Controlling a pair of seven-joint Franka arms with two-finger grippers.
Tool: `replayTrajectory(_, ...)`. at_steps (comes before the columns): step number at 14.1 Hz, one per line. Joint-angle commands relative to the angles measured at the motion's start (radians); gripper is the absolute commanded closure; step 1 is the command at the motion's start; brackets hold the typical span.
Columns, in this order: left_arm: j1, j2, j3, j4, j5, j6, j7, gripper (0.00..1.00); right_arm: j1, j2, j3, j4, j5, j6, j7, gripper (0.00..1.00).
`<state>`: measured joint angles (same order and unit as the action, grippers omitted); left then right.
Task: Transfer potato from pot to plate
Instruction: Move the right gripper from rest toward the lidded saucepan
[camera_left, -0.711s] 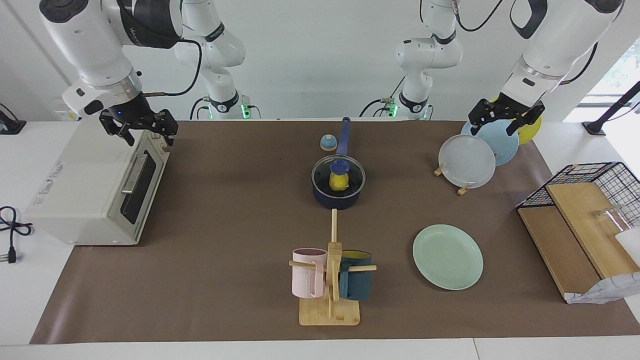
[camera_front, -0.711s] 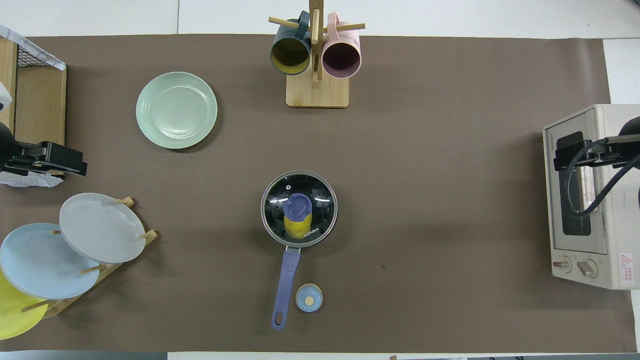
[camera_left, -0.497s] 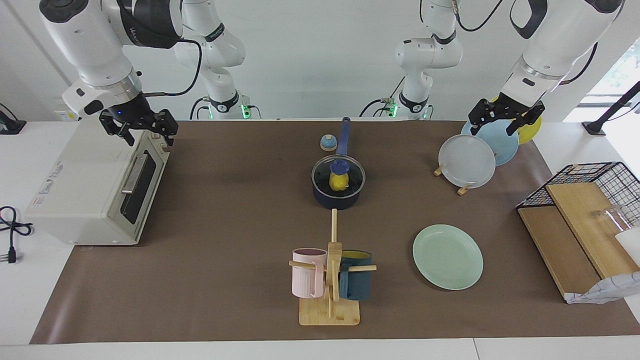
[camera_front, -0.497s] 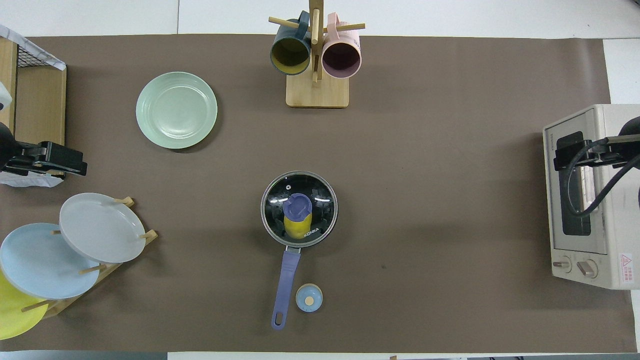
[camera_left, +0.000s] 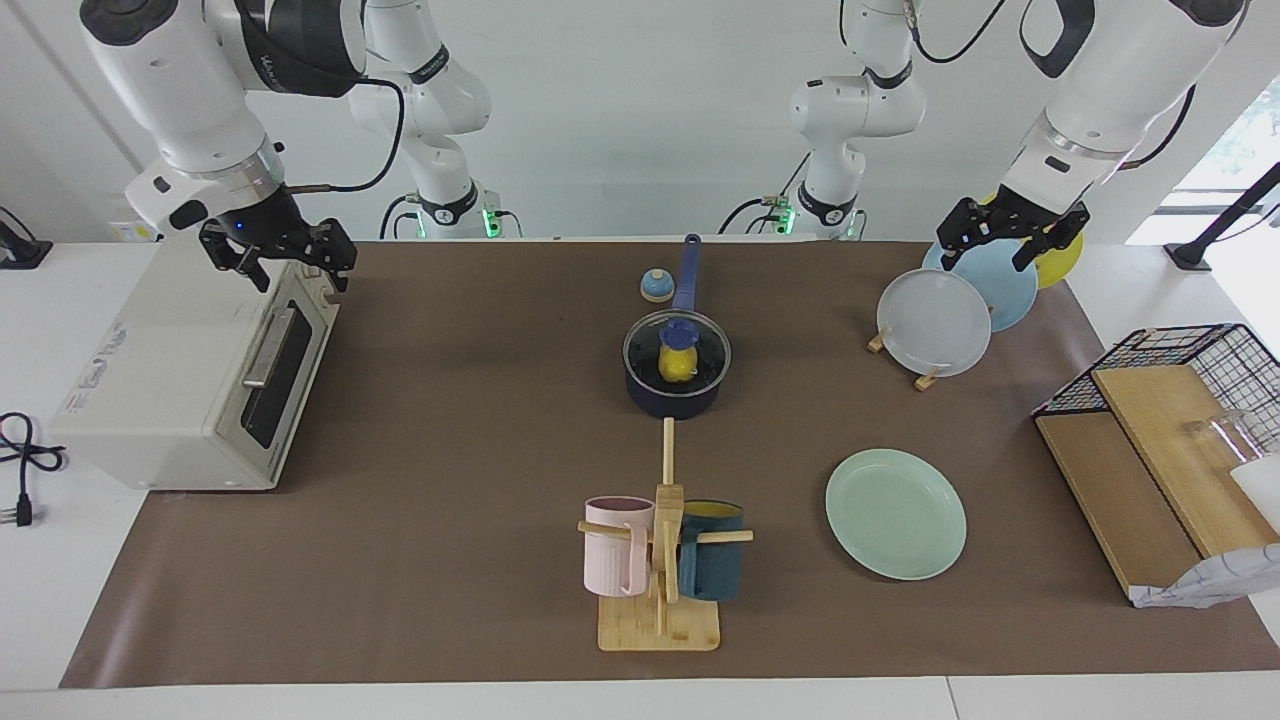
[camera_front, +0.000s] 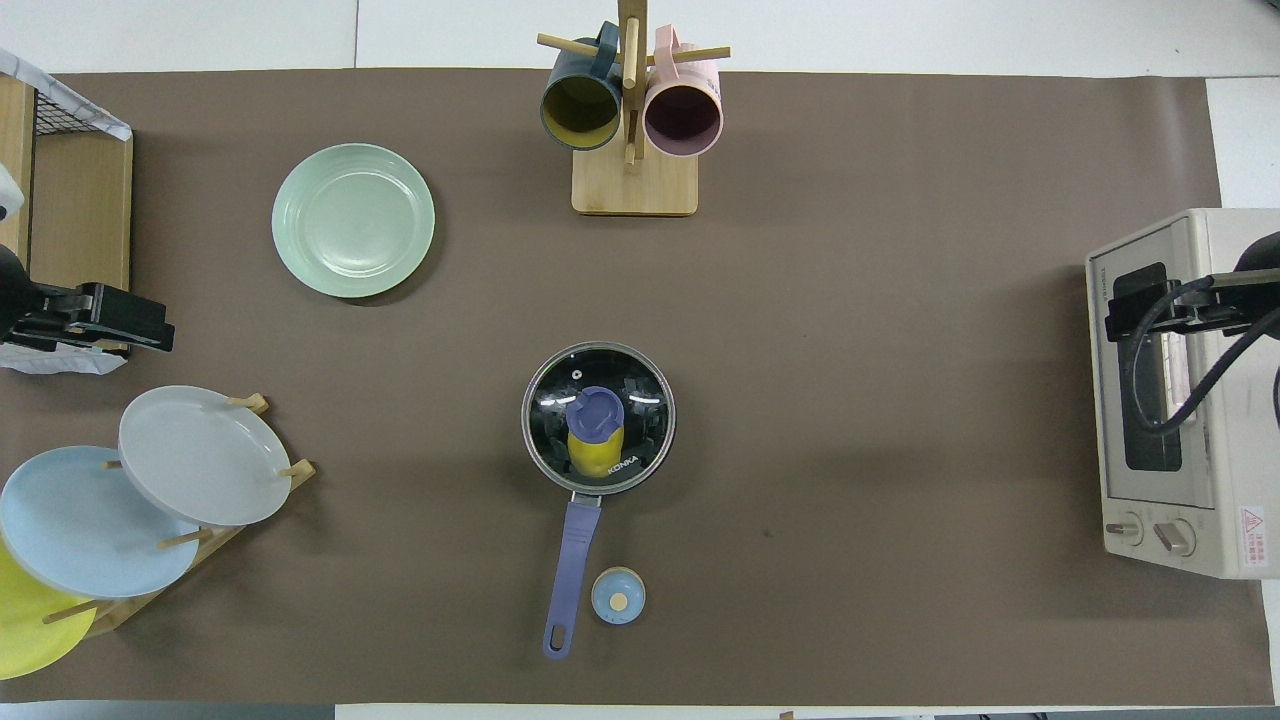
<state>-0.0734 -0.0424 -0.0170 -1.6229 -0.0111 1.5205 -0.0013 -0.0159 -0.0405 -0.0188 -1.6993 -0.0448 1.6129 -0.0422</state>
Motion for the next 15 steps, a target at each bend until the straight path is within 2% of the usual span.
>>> replayTrajectory(1,-0.005,-0.022,0.003,-0.020,0.020,-0.002,-0.008,0.00,-0.007,-0.016,0.007,-0.016,0.008,-0.010,-0.027,0.00)
replayTrajectory(6,-0.005,-0.022,0.003,-0.020,0.020,-0.002,-0.008,0.00,-0.004,0.005,0.014,0.032,0.048,-0.011,-0.077,0.00)
replayTrajectory(8,-0.005,-0.022,0.003,-0.020,0.020,-0.002,-0.008,0.00,-0.003,0.031,0.054,0.067,0.046,-0.008,-0.073,0.00)
replayTrajectory(12,-0.005,-0.022,0.005,-0.018,0.020,-0.002,-0.008,0.00,-0.003,0.169,0.144,0.260,0.051,-0.089,0.020,0.00)
replayTrajectory(14,-0.005,-0.022,0.005,-0.020,0.020,-0.002,-0.008,0.00,-0.001,0.241,0.239,0.375,0.045,-0.151,0.127,0.00)
replayTrajectory(15,-0.005,-0.022,0.003,-0.020,0.020,-0.002,-0.008,0.00,0.001,0.266,0.287,0.400,0.043,-0.146,0.210,0.00)
